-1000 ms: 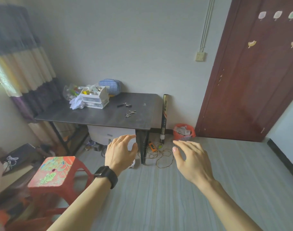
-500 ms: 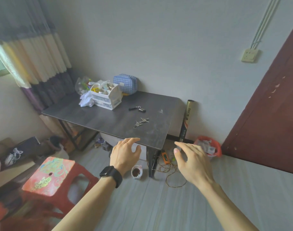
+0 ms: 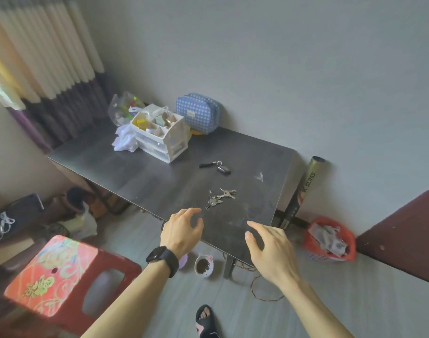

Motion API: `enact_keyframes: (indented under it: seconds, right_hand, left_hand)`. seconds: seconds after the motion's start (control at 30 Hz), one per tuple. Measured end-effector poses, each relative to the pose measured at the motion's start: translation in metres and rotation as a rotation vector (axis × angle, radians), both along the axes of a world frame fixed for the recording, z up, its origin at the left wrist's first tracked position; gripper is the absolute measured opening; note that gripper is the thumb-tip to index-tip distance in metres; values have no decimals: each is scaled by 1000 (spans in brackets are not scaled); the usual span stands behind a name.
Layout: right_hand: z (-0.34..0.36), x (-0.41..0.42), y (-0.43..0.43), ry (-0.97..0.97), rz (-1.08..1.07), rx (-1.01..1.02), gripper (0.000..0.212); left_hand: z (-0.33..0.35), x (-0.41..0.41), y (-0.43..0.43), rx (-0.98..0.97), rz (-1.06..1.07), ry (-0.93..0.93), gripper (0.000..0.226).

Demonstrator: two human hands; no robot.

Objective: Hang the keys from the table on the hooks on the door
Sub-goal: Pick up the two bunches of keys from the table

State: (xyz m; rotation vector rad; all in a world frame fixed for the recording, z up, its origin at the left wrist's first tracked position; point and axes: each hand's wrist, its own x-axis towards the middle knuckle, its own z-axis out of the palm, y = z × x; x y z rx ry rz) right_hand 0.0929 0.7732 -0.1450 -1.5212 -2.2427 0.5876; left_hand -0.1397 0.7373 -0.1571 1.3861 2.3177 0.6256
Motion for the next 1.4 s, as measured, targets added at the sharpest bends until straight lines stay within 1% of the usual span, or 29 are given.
enact_keyframes:
  seconds: [0.2, 0.37, 0.47, 0.6, 0.77, 0.87, 0.97, 1.03, 1.13, 1.27, 1.4]
  right_hand:
    - [-22, -48, 73, -28, 12, -111, 47]
    - [-50, -72, 133, -76, 10, -242, 42]
    - [-79, -87, 174, -107, 7, -332, 43]
    - [-124, -109, 223, -137, 10, -394, 43]
    - [-174, -138, 272, -152, 45, -393, 41]
    - [-200, -150, 286, -195, 114, -344, 40]
    - [-216, -156, 290, -249, 143, -302, 32]
    - [-219, -156, 291, -270, 139, -278, 26]
    - [-216, -149, 292, -234, 146, -308, 28]
    - [-193, -131, 288, -92, 104, -373, 29]
    - [-156, -107, 271, 87, 3, -290, 23]
  left_hand:
    - [-28, -44, 76, -131, 20, -80, 41]
    - [-63, -63, 126, -219, 63, -167, 42]
    - [-88, -67, 154, -266, 90, -205, 42]
    - [-124, -61, 183, -321, 139, -273, 42]
    - [-162, -44, 216, -350, 215, -284, 42]
    - [-180, -37, 227, -334, 255, -232, 37]
    - [-193, -35, 231, -324, 271, -200, 26]
    - [-197, -35, 231, -321, 277, -196, 23]
    - [-195, -40, 230, -308, 280, -207, 21]
    - [-174, -45, 229, -263, 219, -224, 19]
    - [-139, -45, 229, -187, 106, -217, 19]
